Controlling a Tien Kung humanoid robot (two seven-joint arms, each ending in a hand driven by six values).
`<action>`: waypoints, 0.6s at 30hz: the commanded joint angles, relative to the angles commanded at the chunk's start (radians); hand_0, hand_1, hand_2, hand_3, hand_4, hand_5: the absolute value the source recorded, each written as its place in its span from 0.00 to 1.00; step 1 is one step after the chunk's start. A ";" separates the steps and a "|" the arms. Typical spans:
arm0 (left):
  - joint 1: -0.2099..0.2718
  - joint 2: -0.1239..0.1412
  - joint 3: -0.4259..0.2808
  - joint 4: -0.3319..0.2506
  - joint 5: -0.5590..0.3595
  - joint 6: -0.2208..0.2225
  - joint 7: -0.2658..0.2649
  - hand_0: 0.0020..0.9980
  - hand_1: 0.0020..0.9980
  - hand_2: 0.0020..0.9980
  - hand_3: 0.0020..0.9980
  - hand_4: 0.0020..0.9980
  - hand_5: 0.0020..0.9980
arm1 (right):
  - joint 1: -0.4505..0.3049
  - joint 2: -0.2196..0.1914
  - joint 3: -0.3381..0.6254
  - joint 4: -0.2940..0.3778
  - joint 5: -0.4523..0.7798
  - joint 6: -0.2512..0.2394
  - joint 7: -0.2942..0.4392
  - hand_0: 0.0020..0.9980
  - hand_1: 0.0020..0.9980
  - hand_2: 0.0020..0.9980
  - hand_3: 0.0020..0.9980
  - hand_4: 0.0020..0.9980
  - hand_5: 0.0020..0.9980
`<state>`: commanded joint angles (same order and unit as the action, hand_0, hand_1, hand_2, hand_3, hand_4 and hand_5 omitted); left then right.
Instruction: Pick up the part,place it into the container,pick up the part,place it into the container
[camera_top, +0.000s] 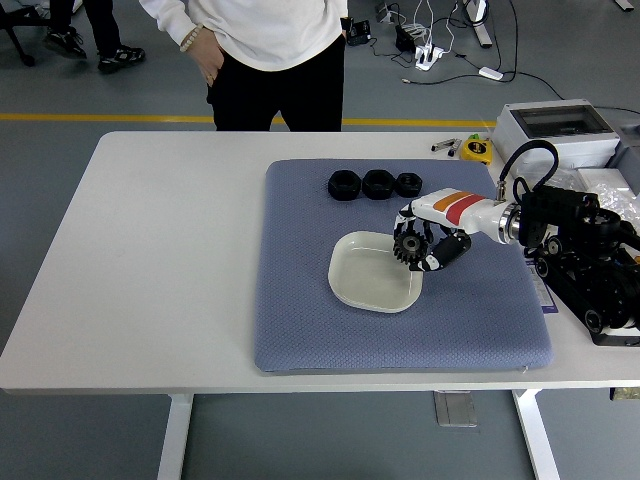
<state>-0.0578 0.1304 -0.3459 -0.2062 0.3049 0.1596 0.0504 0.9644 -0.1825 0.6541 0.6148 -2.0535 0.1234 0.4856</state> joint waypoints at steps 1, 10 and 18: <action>0.000 0.000 -0.001 0.000 0.002 0.000 0.000 0.84 0.88 0.89 0.80 0.83 0.69 | 0.005 0.007 -0.007 -0.001 0.001 -0.001 0.000 0.23 0.39 0.44 0.46 0.71 0.17; -0.001 0.004 -0.008 -0.001 0.017 -0.001 0.005 0.84 0.88 0.89 0.80 0.83 0.69 | 0.042 0.051 -0.050 -0.002 -0.051 0.009 0.016 0.41 0.57 0.72 0.83 1.00 0.34; 0.000 0.007 -0.010 -0.001 0.020 0.001 0.005 0.85 0.88 0.89 0.80 0.83 0.69 | 0.036 0.054 -0.063 -0.012 -0.134 -0.015 0.043 0.57 0.68 0.88 1.00 1.00 0.38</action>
<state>-0.0580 0.1370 -0.3558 -0.2069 0.3250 0.1603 0.0553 1.0002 -0.1282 0.5911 0.6023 -2.1872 0.1081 0.5290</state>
